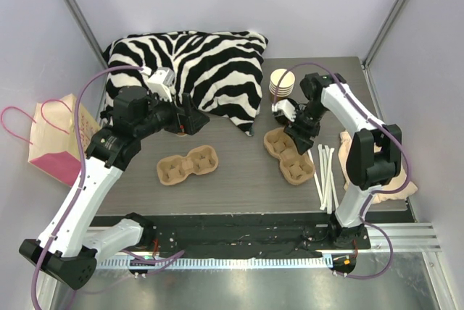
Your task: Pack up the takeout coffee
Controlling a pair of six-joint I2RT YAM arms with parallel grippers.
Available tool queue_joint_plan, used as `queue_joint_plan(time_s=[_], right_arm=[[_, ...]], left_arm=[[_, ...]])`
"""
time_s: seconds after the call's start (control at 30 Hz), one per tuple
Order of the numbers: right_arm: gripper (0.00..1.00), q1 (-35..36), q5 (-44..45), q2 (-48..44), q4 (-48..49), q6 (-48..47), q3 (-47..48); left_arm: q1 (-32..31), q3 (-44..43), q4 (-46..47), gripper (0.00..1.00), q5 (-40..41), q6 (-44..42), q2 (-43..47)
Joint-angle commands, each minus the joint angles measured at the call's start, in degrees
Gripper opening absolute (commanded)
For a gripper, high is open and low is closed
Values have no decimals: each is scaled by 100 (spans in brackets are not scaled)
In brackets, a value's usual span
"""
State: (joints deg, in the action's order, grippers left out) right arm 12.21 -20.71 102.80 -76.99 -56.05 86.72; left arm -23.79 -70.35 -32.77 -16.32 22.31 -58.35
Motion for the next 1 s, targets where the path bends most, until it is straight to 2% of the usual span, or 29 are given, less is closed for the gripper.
queue_joint_plan(time_s=[0.0, 0.2, 0.37, 0.7, 0.8, 0.83, 0.9, 0.97], right_arm=[[67, -332, -301, -199, -906, 366, 548], [67, -860, -671, -322, -370, 858, -66], [66, -878, -751, -498, 535, 1535, -726], [64, -878, -610, -331, 1555, 1879, -1824], [54, -869, -645, -454, 1582, 1948, -1869], [45, -878, -697, -506, 1478, 1966, -1843], [37, -878, -715, -673, 1433, 2097, -1816], [21, -878, -645, -963, 1433, 2160, -1913]], left_arm=[[33, -32, 227, 97, -117, 11, 87], [32, 21, 289, 97, -126, 11, 104], [41, 30, 333, 97, -135, 20, 104], [33, -5, 316, 98, -65, -68, 122], [41, -32, 280, 98, -47, -112, 148], [41, -58, 272, 98, -38, -121, 139], [41, -84, 228, 98, -21, -121, 148], [41, -93, 201, 98, 6, -165, 157]])
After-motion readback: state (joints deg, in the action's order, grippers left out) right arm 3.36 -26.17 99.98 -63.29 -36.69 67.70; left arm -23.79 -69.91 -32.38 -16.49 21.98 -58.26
